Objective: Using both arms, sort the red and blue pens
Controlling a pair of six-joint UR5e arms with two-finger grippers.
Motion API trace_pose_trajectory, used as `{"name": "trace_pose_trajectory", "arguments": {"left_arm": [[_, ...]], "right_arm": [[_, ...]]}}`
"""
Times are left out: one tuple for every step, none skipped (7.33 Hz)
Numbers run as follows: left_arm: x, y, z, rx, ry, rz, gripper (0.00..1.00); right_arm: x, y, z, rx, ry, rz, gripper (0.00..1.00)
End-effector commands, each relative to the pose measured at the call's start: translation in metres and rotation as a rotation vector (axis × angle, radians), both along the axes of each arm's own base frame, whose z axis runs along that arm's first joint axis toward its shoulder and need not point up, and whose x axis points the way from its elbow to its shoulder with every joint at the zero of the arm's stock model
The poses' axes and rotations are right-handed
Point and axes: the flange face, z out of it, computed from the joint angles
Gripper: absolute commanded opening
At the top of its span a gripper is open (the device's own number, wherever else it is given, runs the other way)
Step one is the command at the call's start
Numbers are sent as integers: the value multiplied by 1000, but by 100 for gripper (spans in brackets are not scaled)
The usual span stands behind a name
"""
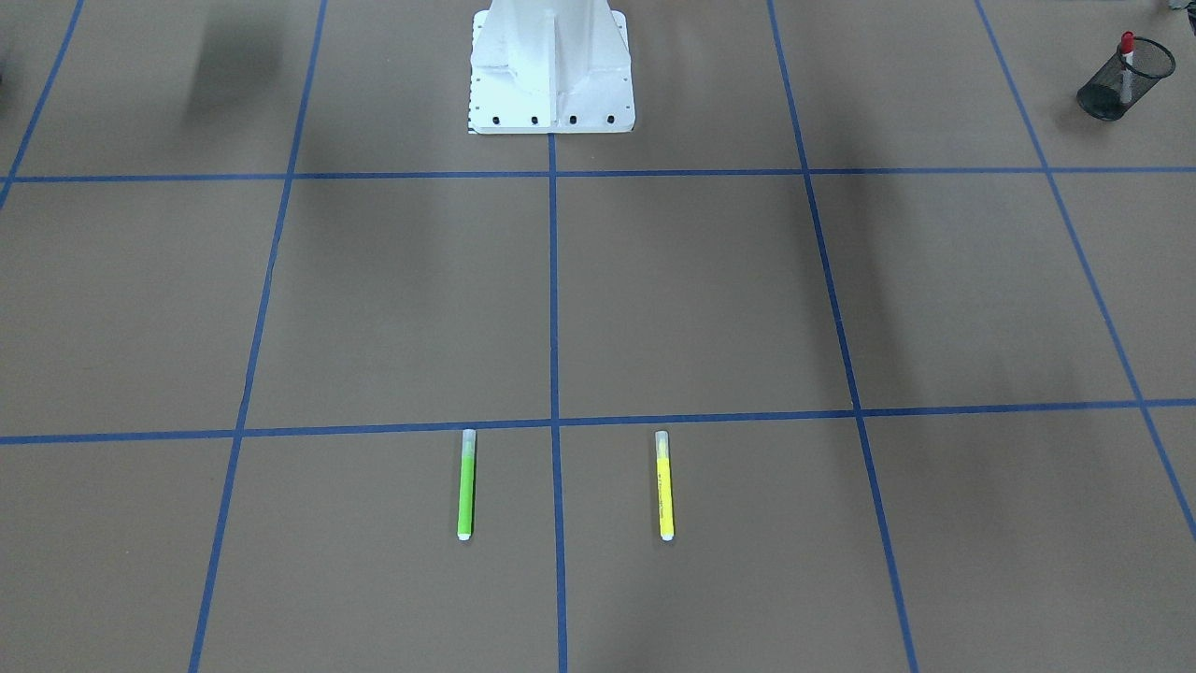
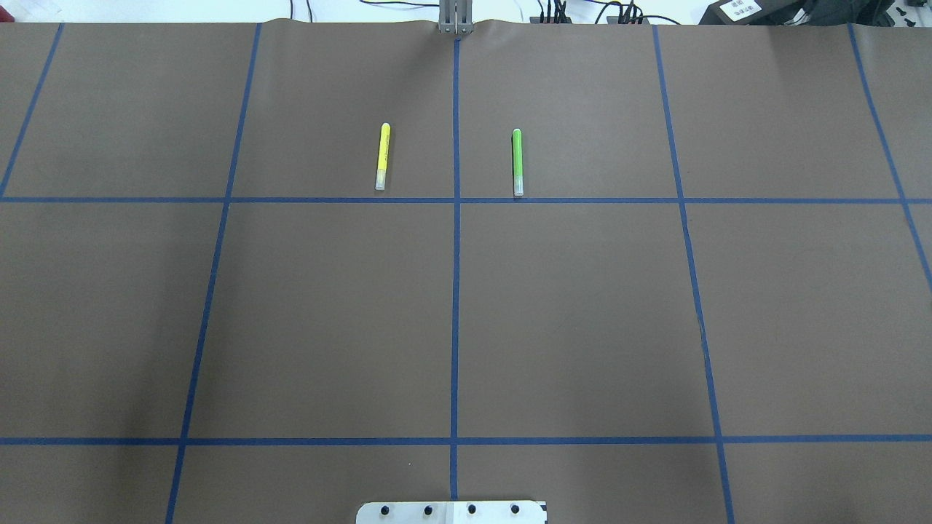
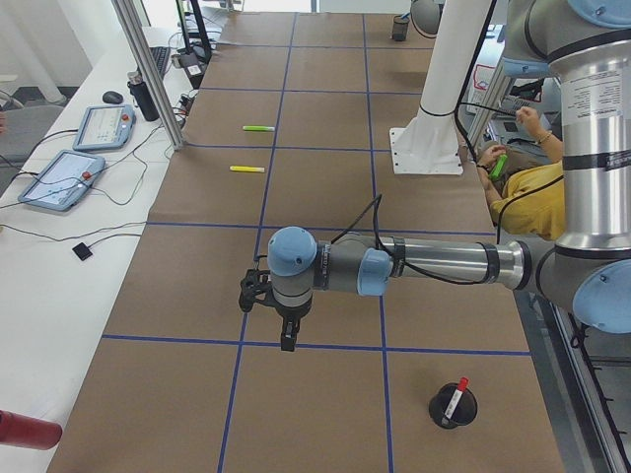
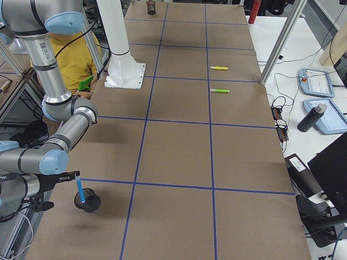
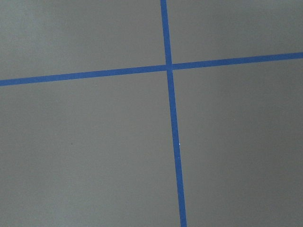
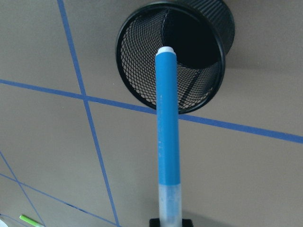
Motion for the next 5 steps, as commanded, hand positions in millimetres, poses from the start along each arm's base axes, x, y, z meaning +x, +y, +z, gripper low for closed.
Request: {"name": "trace_pose_trajectory", "arguments": {"left_arm": [[0,0,-1,1,0,0,100],[0,0,0,0,0,0,100],[0,0,-1,1,0,0,100],[0,0,-1,1,0,0,100],[0,0,-1,1,0,0,100]], "right_arm": [[-4,0,8,-3,-2,7,0],[-5,1,8,9,1,5,2],[-5,0,7,9,-1,8,24],[-5,0,8,14,4,7,99],[-4,0,8,24,10,4,100]]}}
